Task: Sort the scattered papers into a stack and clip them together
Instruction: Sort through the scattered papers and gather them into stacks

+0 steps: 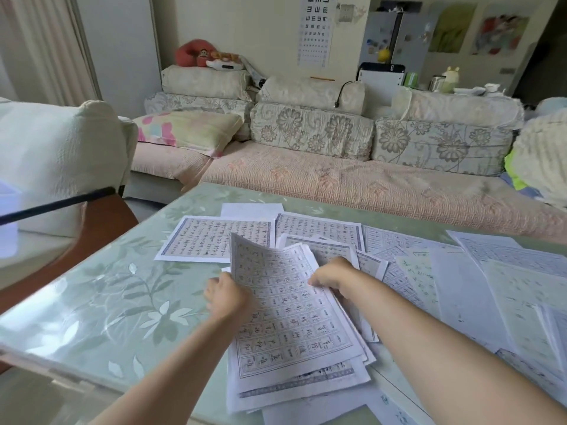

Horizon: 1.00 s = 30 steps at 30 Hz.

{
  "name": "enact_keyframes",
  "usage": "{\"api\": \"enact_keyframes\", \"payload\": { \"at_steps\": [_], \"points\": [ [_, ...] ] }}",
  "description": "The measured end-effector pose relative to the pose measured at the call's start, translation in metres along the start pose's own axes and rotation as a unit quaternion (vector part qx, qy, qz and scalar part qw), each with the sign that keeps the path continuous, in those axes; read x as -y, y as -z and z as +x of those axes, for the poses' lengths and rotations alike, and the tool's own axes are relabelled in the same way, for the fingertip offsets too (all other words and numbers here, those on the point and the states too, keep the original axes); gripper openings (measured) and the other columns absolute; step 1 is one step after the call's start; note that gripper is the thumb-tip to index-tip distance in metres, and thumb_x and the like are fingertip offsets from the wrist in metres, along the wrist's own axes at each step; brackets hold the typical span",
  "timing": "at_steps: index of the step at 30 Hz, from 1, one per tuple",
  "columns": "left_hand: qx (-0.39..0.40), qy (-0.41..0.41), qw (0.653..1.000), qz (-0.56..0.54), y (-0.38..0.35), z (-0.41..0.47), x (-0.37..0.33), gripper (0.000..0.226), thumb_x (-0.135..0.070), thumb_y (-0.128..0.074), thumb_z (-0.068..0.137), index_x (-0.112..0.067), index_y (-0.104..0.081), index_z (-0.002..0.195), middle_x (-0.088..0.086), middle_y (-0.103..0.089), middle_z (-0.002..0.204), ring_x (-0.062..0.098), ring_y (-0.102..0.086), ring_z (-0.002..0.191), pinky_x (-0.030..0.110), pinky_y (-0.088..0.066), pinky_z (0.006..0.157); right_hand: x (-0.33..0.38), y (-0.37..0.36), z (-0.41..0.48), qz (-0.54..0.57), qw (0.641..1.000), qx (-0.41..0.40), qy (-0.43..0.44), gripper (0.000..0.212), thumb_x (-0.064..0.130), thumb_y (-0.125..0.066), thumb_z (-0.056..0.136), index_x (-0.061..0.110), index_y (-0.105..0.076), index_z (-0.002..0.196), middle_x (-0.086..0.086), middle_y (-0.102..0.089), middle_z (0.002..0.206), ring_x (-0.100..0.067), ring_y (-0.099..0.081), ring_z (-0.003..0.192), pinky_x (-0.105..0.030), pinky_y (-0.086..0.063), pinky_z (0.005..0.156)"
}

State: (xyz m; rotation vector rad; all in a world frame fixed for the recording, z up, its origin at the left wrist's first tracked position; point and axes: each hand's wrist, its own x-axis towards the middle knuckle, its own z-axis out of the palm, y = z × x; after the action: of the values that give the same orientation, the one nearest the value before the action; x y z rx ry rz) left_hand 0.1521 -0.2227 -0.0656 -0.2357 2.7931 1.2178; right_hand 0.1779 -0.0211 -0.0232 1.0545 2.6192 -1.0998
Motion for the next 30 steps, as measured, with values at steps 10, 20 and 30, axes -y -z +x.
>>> {"api": "enact_keyframes", "payload": {
  "at_steps": [10,20,30],
  "points": [
    [0.014,0.012,1.000,-0.020,0.011,-0.004,-0.008,0.061,-0.027,-0.064,0.084,-0.007,-0.039,0.135,0.015,-0.037,0.137,0.032,-0.032,0.129,0.044,-0.031,0.109,-0.031,0.010,-0.007,0.146,0.980,0.051,0.121,0.037,0.008,-0.072,0.087,0.008,-0.060,0.122,-0.006,-0.068,0.119,-0.021,-0.065,0.106,-0.039,-0.050,0.100],
    [0.153,-0.074,0.926,-0.338,0.023,-0.030,-0.071,0.015,-0.013,-0.070,0.084,-0.006,-0.057,0.089,0.015,-0.068,0.090,0.026,-0.064,0.077,0.040,-0.052,0.073,-0.072,0.066,-0.037,0.314,0.925,-0.034,0.209,0.033,0.014,-0.071,0.090,0.015,-0.060,0.121,0.003,-0.066,0.122,-0.018,-0.057,0.125,-0.031,-0.038,0.105],
    [0.083,-0.289,0.850,-0.432,0.010,-0.099,-0.170,0.030,-0.008,-0.062,0.087,-0.034,-0.061,0.102,-0.006,-0.072,0.102,0.014,-0.069,0.097,0.038,-0.055,0.083,-0.092,0.155,-0.076,0.305,0.869,-0.233,0.311,0.023,0.022,-0.060,0.098,0.020,-0.058,0.120,0.010,-0.068,0.112,0.007,-0.062,0.099,-0.010,-0.046,0.083]
  ]
}}
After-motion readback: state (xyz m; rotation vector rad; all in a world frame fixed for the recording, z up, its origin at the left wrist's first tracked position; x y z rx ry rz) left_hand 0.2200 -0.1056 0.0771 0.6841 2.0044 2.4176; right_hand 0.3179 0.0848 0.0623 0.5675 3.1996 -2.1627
